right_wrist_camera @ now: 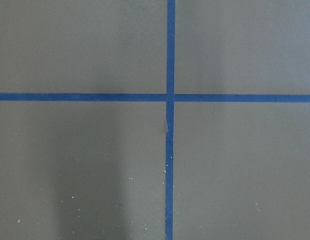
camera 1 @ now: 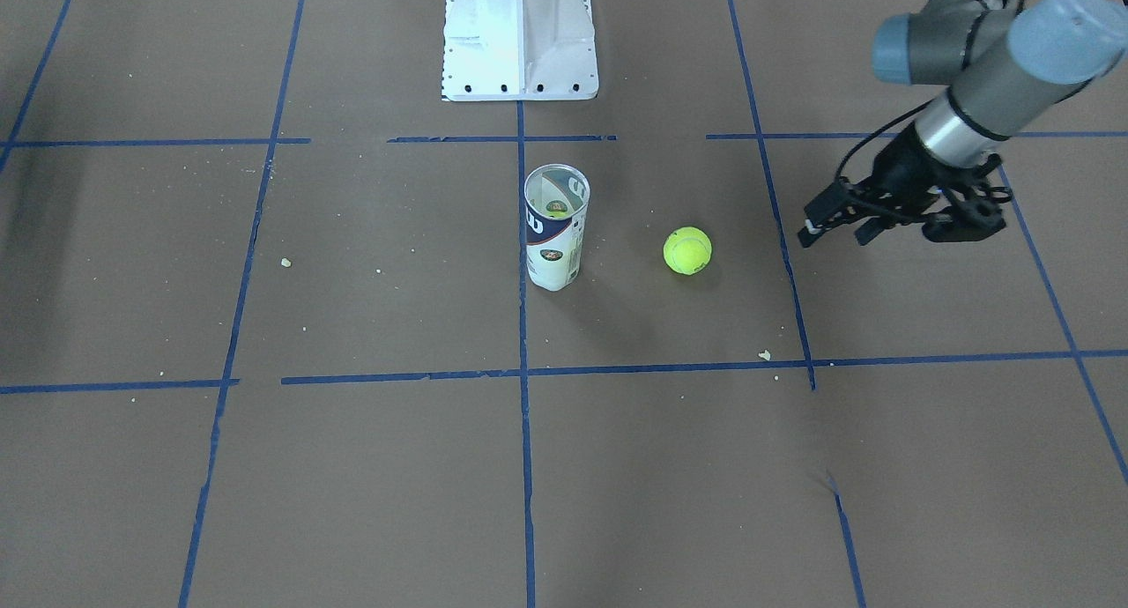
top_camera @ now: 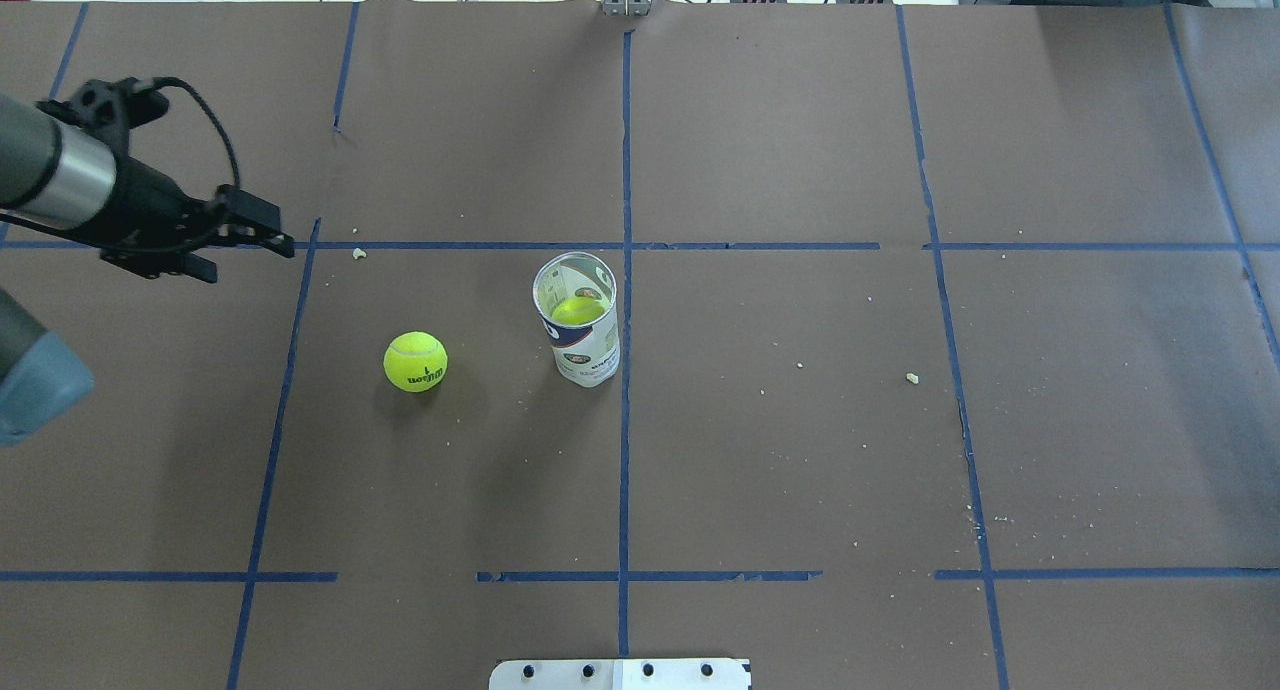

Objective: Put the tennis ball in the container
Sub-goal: 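Lower the left gripper over the tennis ball and close on it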

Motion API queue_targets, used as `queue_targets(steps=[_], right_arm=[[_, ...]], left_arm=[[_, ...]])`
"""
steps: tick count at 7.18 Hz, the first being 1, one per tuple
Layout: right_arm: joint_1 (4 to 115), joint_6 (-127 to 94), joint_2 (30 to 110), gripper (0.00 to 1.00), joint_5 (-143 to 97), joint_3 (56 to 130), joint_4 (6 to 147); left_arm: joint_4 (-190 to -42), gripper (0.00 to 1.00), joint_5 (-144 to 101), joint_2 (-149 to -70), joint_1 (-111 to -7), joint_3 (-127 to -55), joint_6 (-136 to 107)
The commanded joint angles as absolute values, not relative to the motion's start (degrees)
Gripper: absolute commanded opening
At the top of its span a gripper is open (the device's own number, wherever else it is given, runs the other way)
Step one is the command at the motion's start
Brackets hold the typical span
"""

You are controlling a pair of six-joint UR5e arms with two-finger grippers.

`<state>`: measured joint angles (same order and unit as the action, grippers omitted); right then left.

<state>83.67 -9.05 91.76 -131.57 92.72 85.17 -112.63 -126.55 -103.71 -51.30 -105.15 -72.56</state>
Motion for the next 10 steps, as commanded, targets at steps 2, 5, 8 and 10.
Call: queue_targets(steps=[2, 5, 8, 10], right_arm=[[83.7, -9.1, 91.8, 1.0, -131.6, 92.7, 85.2], [83.7, -9.1, 91.8, 1.0, -131.6, 92.7, 85.2], [83.7, -9.1, 91.8, 1.0, -131.6, 92.7, 85.2], [83.7, -9.1, 91.8, 1.0, -131.6, 92.7, 85.2]], left_arm=[[-102.9, 1.0, -111.3, -111.2, -37.2, -103.8, -84.0], [-102.1, 1.0, -107.6, -112.6, -33.7, -101.3, -86.0], [-102.2, 1.0, -107.4, -113.6, -32.9, -99.2, -86.0], [-102.4, 1.0, -107.4, -113.6, -32.8, -98.5, -85.9]])
